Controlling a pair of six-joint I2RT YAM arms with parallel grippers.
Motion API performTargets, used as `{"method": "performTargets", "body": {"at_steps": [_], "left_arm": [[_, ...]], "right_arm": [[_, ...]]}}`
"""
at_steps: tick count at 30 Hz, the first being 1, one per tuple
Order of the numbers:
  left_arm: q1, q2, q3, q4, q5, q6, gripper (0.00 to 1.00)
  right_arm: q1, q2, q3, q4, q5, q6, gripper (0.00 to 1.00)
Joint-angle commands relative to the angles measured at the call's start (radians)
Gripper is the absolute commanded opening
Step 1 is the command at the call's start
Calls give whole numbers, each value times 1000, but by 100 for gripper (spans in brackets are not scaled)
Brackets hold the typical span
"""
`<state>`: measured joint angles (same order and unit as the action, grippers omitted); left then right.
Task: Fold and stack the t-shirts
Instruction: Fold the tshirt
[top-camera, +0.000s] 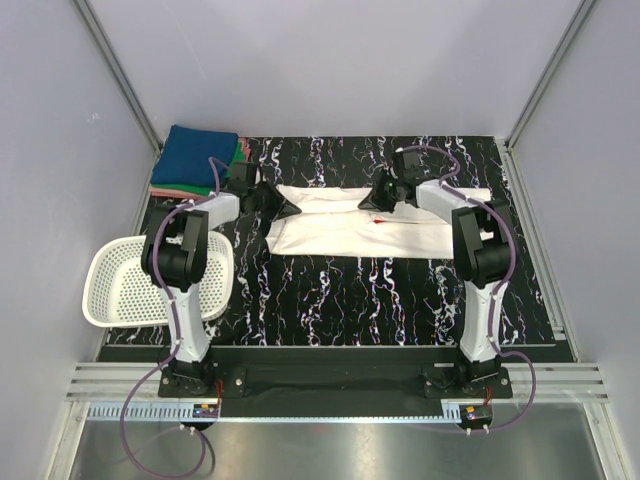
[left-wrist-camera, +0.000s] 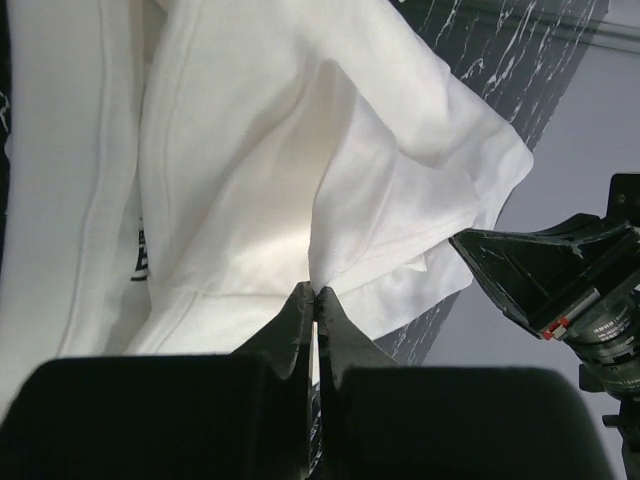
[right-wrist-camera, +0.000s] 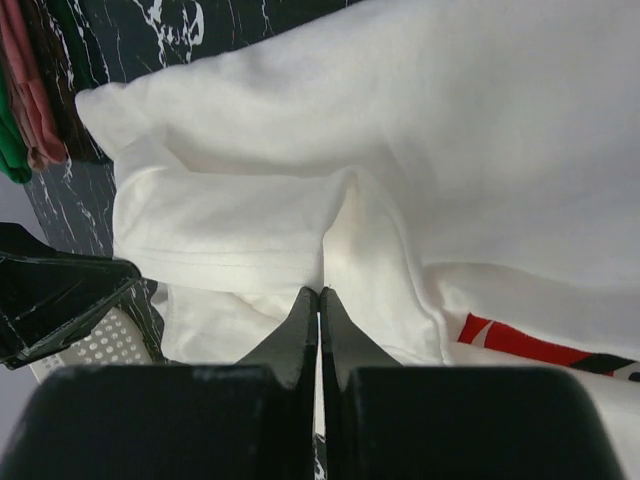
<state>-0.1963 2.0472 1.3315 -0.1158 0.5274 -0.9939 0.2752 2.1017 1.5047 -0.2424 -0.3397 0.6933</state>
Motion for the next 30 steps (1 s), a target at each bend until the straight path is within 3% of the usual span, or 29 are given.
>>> {"method": "performTargets", "body": {"at_steps": [1, 11, 14, 16, 17, 21, 25, 30], "left_arm": [[0, -74, -64, 73, -21, 21, 0], [-32, -107, -190, 97, -41, 37, 2], [-40, -120, -201, 88, -49, 49, 23], [-41, -133, -180, 43, -61, 70, 33], [-41, -148, -164, 24, -85, 102, 37], [-41, -151, -33, -96, -156, 234, 44], [-43, -79, 188, -218, -144, 415, 47], [-48, 45, 351, -364, -194, 512, 49]], "right_arm": [[-5, -88, -37, 26, -15, -43, 0], [-5, -117, -132, 28, -56, -75, 0], [-5, -111, -130, 0, -71, -87, 0], [-5, -108, -120, -24, -74, -103, 7], [-5, -118, -121, -34, -73, -110, 16], [-5, -152, -109, -81, -58, -127, 27], [-5, -178, -83, -106, -61, -144, 34], [-5, -125, 11, -146, -61, -192, 41]]}}
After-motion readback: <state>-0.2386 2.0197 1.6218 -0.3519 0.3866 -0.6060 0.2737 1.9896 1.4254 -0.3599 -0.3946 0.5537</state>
